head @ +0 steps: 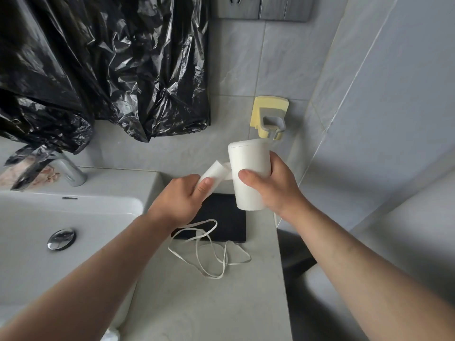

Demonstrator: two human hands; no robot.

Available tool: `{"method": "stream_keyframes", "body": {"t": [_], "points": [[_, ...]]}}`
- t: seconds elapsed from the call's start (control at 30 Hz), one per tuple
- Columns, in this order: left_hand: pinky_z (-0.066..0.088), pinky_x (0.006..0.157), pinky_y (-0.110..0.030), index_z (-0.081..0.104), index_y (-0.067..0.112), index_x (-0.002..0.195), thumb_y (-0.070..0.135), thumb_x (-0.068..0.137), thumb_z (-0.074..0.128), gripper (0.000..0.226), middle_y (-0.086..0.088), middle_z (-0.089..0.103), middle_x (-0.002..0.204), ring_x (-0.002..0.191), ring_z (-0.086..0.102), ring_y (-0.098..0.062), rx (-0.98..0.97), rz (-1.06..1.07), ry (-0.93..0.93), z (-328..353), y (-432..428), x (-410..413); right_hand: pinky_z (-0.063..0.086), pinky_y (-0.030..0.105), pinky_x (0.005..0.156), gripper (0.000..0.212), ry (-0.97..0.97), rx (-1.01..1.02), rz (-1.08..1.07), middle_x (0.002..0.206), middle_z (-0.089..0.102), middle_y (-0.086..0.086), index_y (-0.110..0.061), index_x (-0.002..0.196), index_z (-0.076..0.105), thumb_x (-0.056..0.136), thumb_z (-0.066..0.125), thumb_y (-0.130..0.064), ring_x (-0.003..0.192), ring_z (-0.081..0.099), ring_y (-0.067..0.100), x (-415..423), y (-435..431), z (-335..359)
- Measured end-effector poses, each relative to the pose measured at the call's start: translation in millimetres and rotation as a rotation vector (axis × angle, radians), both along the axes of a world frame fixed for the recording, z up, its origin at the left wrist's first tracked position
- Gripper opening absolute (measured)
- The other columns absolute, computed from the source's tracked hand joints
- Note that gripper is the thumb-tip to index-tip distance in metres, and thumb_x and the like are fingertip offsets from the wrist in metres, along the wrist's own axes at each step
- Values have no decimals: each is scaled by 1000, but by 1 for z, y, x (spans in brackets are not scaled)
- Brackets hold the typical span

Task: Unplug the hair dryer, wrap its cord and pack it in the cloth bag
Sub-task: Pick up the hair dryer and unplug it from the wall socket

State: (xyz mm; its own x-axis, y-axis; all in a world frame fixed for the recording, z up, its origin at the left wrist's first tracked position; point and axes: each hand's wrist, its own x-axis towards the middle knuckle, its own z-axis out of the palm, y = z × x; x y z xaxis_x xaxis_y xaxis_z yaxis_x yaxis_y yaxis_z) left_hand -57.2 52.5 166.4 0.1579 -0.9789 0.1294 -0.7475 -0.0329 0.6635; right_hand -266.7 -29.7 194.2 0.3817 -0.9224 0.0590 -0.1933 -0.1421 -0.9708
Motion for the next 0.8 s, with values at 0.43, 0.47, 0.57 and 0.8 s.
{"method": "stream_keyframes", "body": {"t": [0.43, 0.47, 0.57, 0.8], "points": [[45, 52, -36, 48, 16, 64, 78, 80, 37, 65, 6, 55, 47, 43, 49, -11, 61, -8, 123, 21, 25, -4, 56, 28, 73, 53, -34, 152, 282, 111, 68, -1, -28, 114, 60, 66, 76, -41, 98, 69, 16, -31, -2, 31], [44, 52, -34, 47, 16, 64, 78, 80, 38, 65, 7, 55, 46, 42, 48, -10, 50, 3, 142, 22, 28, -7, 57, 31, 73, 49, -57, 181, 293, 110, 68, 0, -27, 113, 61, 67, 75, -36, 97, 69, 17, -34, 1, 31], [43, 54, -30, 53, 18, 67, 77, 79, 44, 61, 7, 58, 51, 48, 50, -8, 10, -9, 171, 30, 39, -15, 57, 33, 71, 42, -147, 178, 263, 104, 71, 0, -25, 110, 64, 69, 73, -26, 91, 71, 16, -38, 12, 34], [59, 81, -32, 50, 23, 133, 55, 68, 68, 75, -3, 64, 121, 105, 67, -17, -244, -22, 649, 103, 53, -27, 56, 29, 67, 61, -193, 54, 287, 94, 72, 0, -19, 105, 67, 49, 80, -40, 83, 71, 14, -40, 37, 62]]}}
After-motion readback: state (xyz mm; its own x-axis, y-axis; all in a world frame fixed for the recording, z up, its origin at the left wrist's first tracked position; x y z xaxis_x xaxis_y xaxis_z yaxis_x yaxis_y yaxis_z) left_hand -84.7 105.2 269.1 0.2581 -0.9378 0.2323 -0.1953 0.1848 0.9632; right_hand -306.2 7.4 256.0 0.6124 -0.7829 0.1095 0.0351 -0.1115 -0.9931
